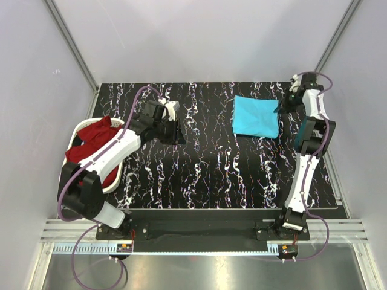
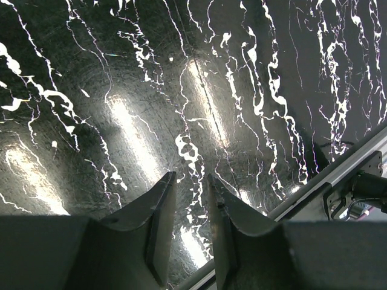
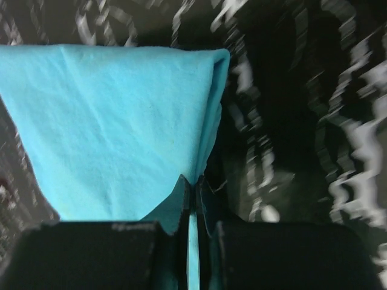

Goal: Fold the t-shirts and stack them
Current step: Neatly place the folded tshirt to the corner

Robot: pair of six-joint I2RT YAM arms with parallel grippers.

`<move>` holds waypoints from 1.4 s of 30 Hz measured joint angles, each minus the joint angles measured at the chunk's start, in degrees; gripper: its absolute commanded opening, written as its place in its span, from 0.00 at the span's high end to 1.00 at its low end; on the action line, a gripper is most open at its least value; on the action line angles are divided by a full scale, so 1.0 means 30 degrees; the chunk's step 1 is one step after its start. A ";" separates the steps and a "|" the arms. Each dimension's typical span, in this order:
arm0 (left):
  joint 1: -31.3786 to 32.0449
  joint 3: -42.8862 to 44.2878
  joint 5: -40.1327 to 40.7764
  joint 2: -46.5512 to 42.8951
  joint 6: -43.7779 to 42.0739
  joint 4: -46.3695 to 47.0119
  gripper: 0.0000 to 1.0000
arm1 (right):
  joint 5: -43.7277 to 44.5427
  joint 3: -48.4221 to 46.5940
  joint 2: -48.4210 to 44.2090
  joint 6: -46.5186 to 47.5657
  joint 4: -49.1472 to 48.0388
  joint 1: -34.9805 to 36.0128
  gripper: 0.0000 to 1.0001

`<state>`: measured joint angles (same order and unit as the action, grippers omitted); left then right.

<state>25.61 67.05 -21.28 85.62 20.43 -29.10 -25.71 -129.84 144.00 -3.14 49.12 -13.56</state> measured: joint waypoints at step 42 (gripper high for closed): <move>-0.0459 -0.0007 -0.1705 0.0896 -0.0175 0.0087 0.67 | 0.6404 -0.9041 0.5297 0.4612 -0.6171 -0.1479 0.64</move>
<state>24.23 67.02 -26.39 88.31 19.90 -28.84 -6.50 -156.97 159.89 10.70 30.61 -18.00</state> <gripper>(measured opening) 0.323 0.263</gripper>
